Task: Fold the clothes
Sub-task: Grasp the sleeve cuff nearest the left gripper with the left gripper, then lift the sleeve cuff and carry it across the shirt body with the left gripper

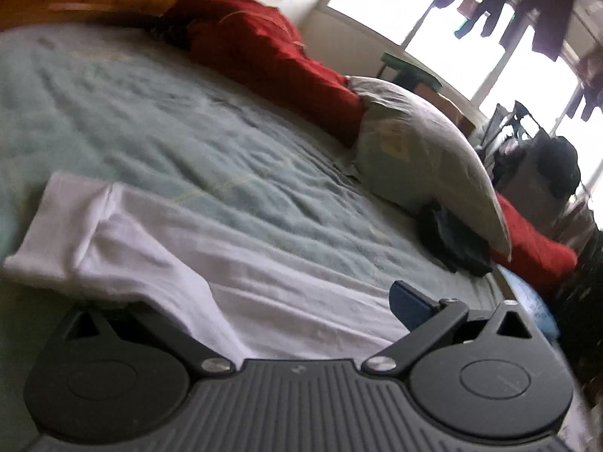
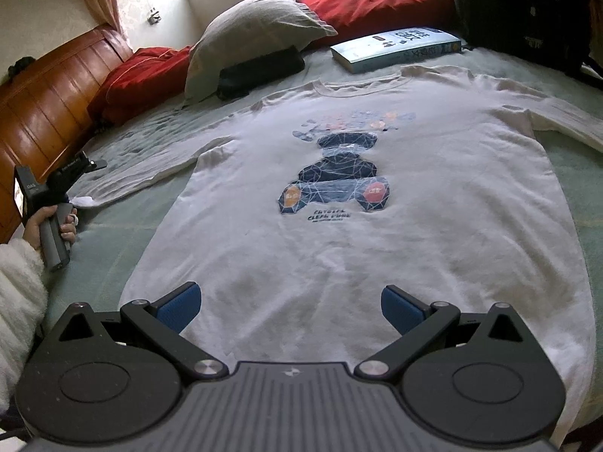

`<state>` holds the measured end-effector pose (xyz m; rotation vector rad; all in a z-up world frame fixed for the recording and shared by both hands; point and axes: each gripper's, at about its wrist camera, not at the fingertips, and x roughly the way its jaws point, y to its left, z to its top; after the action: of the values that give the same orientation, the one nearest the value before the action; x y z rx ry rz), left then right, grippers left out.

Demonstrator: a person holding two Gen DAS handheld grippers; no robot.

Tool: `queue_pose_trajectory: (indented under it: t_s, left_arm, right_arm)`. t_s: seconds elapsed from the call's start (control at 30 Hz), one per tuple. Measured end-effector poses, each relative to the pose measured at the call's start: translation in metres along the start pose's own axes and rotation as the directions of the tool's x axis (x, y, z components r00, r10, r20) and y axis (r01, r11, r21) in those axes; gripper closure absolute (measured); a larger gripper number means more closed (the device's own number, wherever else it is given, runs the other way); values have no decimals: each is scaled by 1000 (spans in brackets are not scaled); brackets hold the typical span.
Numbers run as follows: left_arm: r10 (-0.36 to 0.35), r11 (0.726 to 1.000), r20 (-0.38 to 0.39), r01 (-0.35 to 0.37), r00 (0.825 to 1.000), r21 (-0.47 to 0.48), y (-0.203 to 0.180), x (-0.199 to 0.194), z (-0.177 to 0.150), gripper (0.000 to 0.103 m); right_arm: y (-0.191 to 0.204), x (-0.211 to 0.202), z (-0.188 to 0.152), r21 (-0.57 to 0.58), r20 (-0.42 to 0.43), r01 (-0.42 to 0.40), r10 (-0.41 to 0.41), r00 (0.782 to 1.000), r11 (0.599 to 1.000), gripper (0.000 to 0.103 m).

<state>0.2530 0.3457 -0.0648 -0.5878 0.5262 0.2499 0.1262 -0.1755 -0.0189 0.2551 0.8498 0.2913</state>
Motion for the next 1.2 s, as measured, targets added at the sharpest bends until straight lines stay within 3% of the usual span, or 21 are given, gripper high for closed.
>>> queue_pose_trajectory:
  t_s: [0.17,0.4,0.6,0.87,1.2]
  left_arm:
    - [-27,996,22,29,999,-81,-1,-5,10,1]
    - [-88,995,26,89,996,-38,-27,-22,21,1]
    - [-139,990,26,138,990,22,-66,-35,33,1]
    - [-175,984,-3,175,985,33,-122,-47,42,1]
    - [-200,973,-56,205,978,106,-204,-58,33,1]
  right_arm:
    - [-1,-3,-1,-20,7,4,-4,1000,1000,0]
    - [-5,-7,-3,-19,7,-20,20,1000,1000,0]
    - [-11,-18,-5,-19,27,-40,41,999,999,0]
    - [-29,-31,-11,-14,31,-51,51,998,999,0]
    - [-50,-39,-23,-28,0,-81,81,997,996,0]
